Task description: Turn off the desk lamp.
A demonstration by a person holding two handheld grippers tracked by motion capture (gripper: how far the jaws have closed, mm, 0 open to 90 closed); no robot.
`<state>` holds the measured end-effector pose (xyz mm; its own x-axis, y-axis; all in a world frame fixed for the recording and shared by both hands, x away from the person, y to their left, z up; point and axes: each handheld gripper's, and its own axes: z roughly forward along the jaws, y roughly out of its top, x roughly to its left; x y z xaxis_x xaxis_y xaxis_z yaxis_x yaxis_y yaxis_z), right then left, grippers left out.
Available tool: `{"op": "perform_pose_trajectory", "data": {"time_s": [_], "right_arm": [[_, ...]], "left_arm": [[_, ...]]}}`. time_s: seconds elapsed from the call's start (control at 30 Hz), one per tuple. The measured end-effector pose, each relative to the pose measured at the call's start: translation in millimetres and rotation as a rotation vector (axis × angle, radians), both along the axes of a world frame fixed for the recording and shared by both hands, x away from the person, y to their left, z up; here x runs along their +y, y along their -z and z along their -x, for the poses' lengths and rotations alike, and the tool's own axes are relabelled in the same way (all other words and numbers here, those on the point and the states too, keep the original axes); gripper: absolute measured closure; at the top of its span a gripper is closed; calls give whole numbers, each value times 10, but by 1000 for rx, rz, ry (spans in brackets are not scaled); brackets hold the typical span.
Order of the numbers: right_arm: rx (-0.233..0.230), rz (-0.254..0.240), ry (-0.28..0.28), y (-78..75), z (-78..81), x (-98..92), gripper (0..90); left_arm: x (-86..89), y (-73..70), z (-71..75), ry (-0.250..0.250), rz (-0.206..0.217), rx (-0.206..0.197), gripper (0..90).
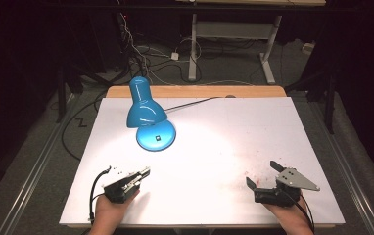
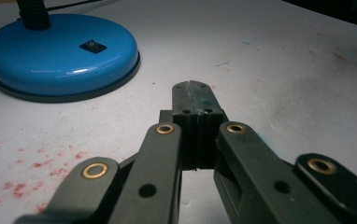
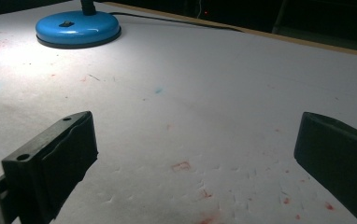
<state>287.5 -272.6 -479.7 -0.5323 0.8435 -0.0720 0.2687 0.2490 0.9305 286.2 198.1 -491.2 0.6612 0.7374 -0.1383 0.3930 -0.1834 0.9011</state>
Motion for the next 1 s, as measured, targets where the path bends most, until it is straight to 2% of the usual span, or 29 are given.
{"op": "perform_pose_trajectory", "data": {"time_s": [0.3,0.33,0.37,0.6,0.8,0.87,0.9,1.0], "right_arm": [[0,-5,-3,5,-2,6,2],[6,-10,-1,6,3,10,2],[5,-9,-1,6,3,11,2],[5,2,-15,6,4,26,2],[-1,-3,-11,-7,3,13,2],[-1,-4,-9,-6,7,4,2],[2,-4,-6,-5,9,2,2],[2,-7,-5,-6,6,3,2]], "left_arm": [[-19,45,4,-4,-4,7,878],[-12,49,5,0,6,11,878],[2,50,5,14,16,10,877],[-5,35,17,6,16,-8,877],[-9,-75,-92,-5,7,-22,878],[-15,-119,-141,-20,-32,-45,878],[-16,-136,-169,-27,-39,-58,878],[-14,-160,-256,-38,-20,-63,878]]}}
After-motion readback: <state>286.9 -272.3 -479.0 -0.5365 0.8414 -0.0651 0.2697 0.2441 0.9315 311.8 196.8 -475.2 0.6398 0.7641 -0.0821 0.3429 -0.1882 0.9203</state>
